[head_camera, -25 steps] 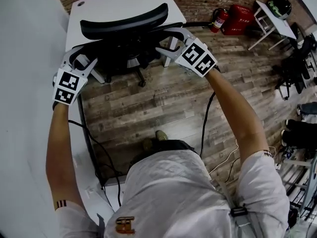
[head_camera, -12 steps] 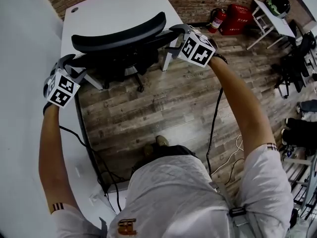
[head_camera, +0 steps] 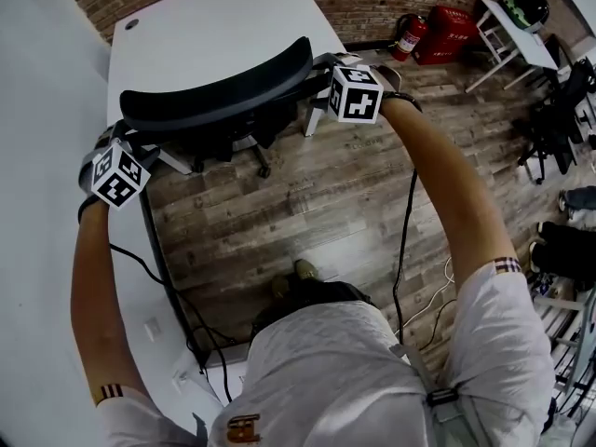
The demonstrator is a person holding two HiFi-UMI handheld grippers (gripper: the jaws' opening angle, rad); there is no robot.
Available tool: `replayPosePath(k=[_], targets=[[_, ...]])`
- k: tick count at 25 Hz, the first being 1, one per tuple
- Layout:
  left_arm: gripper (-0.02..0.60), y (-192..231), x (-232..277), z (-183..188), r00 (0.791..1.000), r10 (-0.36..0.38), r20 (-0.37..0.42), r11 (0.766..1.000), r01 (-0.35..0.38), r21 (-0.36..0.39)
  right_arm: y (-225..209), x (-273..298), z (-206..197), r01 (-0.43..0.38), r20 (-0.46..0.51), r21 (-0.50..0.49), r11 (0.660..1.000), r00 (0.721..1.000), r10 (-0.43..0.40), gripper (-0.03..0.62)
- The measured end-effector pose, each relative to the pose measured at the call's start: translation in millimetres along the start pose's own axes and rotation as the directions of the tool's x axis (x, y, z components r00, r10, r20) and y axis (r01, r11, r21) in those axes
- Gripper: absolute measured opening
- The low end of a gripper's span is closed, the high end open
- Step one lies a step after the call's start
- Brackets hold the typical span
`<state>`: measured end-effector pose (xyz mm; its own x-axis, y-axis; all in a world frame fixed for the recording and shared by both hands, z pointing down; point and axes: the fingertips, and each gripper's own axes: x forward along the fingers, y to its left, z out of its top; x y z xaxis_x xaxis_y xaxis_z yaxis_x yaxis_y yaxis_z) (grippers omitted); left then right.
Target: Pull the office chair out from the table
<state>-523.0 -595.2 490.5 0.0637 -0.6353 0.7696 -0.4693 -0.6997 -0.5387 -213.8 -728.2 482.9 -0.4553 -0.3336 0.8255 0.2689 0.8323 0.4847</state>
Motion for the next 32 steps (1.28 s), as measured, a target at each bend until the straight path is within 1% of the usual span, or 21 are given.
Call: replayPosePath(k=[2,7,9,10,12,13,14,15,18,26,32], targets=[[0.299,-1,7,0,1.000,-0.020,-0.012,1.000,0.020,0.013,-3,7,0,-0.012,-0.003,-0.028,1.000,1.000,0.012,0.307],[0.290,0,21,-1,0.999,-0.037,-0.037,0.999,0.038,0.036,-1,22,3,-0.069,-0.008,-0.066,0.995,0.998,0.069,0.281],[0.276,-2,25,-3,0.997,-0.044,-0.058,0.997,0.047,0.056,2,26,6,-0.074,-0.003,-0.088,0.993,0.997,0.074,0.241],[0.264,-2,27,-4,0.997,-0.043,-0.070,0.996,0.048,0.071,2,27,8,-0.072,-0.001,-0.099,0.992,0.997,0.072,0.211],[0.211,0,30,-7,0.995,-0.027,-0.098,0.992,0.038,0.119,2,30,9,-0.052,-0.003,-0.124,0.991,0.999,0.052,0.152],[0.171,1,31,-9,0.994,-0.014,-0.113,0.988,0.031,0.149,1,32,9,-0.037,-0.004,-0.134,0.990,0.999,0.037,0.120],[0.117,2,32,-11,0.992,-0.001,-0.125,0.984,0.023,0.175,1,33,9,-0.027,-0.004,-0.142,0.989,1.000,0.027,0.112],[0.077,2,32,-12,0.991,0.009,-0.135,0.981,0.017,0.192,2,33,9,-0.022,-0.004,-0.149,0.989,1.000,0.021,0.107],[0.071,-1,31,-13,0.989,0.015,-0.145,0.979,0.015,0.205,5,33,8,-0.014,-0.006,-0.161,0.987,1.000,0.014,0.095],[0.069,-15,15,-12,0.987,0.003,-0.159,0.981,0.029,0.194,24,27,11,-0.018,-0.010,-0.170,0.985,1.000,0.016,0.089],[0.069,-36,-1,-21,0.987,0.008,-0.158,0.982,0.022,0.188,48,20,20,-0.024,-0.012,-0.172,0.985,1.000,0.022,0.087]])
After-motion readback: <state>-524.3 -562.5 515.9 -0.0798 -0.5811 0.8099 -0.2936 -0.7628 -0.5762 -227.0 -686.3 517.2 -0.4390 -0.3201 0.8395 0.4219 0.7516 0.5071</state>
